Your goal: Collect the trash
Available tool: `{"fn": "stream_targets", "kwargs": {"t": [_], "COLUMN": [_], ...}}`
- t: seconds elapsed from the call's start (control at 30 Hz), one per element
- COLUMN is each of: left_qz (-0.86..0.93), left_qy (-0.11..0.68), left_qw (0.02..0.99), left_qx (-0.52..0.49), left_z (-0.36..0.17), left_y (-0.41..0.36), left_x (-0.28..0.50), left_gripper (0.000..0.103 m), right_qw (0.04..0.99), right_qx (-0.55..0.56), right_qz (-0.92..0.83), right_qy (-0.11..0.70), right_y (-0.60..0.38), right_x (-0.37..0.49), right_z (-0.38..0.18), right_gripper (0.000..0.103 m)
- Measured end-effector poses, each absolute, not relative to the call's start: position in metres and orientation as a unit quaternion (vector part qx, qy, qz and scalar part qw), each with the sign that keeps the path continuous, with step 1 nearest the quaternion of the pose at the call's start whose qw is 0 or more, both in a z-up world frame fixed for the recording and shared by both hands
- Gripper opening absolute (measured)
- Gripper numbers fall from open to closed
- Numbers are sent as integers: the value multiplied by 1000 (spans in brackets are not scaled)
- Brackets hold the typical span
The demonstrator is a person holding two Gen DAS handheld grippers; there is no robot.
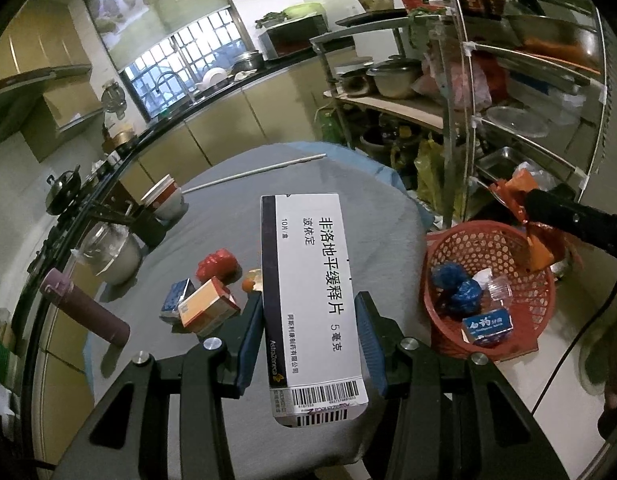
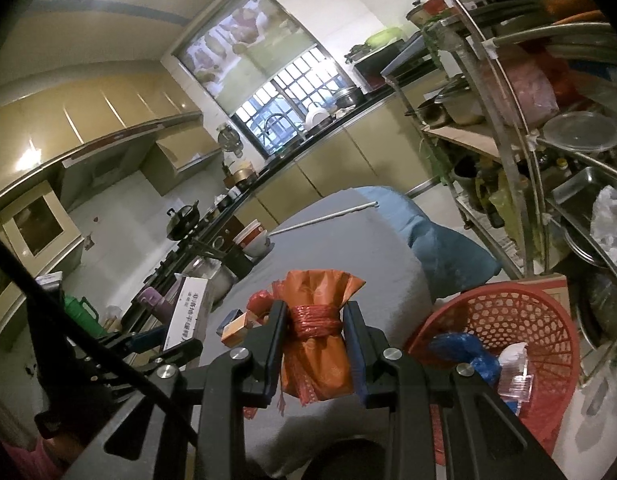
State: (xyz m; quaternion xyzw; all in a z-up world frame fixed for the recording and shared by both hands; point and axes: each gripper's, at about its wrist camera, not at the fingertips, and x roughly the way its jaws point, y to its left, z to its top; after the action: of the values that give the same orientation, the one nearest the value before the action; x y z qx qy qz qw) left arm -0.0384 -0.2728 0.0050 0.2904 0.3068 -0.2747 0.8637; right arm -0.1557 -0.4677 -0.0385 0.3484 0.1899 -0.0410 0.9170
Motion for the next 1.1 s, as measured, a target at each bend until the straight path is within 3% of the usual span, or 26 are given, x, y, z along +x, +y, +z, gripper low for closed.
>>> {"fn": "stream_targets", "kwargs": {"t": [1.1], "left_qz": [-328], "left_qy": [313], "left_qw": [831], "left_qx": [322], "left_z": [-10], "left_y": [-332], "left_x": [-65], "left_gripper": [47], "right_qw": [902], "right_qx": [380], "right_qz": [-83], "right_qy": [189], "right_y": [-503], "right_x": [-187], "right_z": [-59], "right_gripper": [31]}}
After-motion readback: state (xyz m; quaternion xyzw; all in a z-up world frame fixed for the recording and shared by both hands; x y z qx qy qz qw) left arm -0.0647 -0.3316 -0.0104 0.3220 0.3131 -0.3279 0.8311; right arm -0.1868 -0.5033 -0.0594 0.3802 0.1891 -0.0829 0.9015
